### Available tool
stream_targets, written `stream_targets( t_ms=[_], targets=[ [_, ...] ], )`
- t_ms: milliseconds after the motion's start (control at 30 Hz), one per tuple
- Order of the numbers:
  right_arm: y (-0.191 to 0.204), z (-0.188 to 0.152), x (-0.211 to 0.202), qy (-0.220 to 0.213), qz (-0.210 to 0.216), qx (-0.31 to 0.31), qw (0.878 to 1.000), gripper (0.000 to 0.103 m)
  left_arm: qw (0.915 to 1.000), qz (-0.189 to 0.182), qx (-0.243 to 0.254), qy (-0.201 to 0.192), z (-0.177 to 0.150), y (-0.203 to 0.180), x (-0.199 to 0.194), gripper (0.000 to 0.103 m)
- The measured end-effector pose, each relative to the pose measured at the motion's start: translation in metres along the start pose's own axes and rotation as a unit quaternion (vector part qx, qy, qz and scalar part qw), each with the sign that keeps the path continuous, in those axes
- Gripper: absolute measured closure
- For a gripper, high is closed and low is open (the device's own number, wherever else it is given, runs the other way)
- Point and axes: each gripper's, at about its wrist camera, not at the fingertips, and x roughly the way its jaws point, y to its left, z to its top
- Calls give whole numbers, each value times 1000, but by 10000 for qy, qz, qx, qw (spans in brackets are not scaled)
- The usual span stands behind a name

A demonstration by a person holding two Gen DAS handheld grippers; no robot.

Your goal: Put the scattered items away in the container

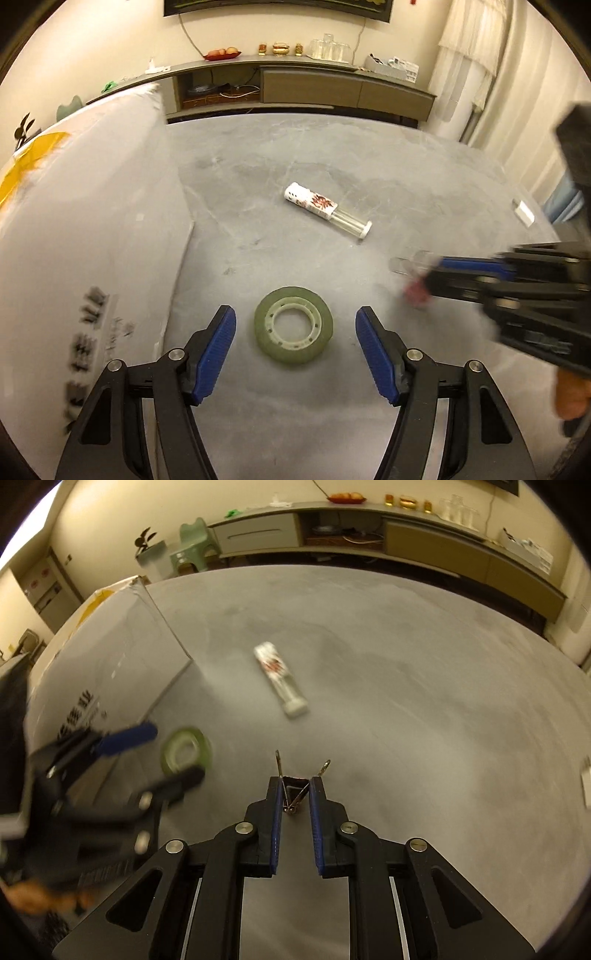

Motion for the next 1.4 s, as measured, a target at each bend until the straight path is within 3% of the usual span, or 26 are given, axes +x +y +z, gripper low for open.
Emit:
stream_targets(
  t_ms=[100,167,200,267,300,367,467,567,633,667,700,733,767,1000,1233,1400],
  targets=[
    [-7,-14,-14,19,51,71,10000,87,9998,-164,133,48,0,-4,10,37],
    [-9,-22,-24,-25,-7,92,10000,85,9991,-285,316,40,1,-10,10,54],
    [-10,-27,-29,-39,4,126,9999,85,9987,-349,364,69,1,-12,10,54],
    [-10,-37,-36,-55,87,211,9997,67,9979,-510,387,53,0,-16,5,54],
    [-10,-42,-39,-71,84,247,9996,63,9978,-519,416,21,1,-18,3,53],
    [-9,-51,-44,-80,11,269,9996,61,9978,-441,480,-86,2,-20,1,51],
    [-7,-59,-46,-141,-40,351,9993,59,9983,-318,470,-138,2,-20,2,33],
    [-7,-56,-40,-313,-132,428,9985,59,9976,-345,593,-130,1,-26,7,33],
    [-10,-52,-34,-427,-198,526,9975,59,9963,-472,713,0,-2,-25,8,41],
    [-11,-50,-33,-467,-183,578,9971,60,9959,-483,764,78,-3,-26,10,51],
    [-12,-49,-33,-501,-181,621,9966,63,9954,-458,840,40,-2,-26,10,54],
    [-13,-48,-33,-497,-186,647,9965,85,9947,-560,853,85,-3,-27,8,54],
    [-14,-48,-34,-483,-189,651,9965,93,9944,-655,824,107,-3,-27,7,54],
    [-9,-50,-41,-497,-373,310,9976,94,9921,-871,901,-62,3,-34,-6,54],
    [-26,-44,-31,-658,-111,849,9942,91,9928,-932,732,-154,15,-32,-11,54],
    [6,-41,-25,-649,-6,137,9978,89,9935,-919,647,-187,14,-30,-22,54]
  ],
)
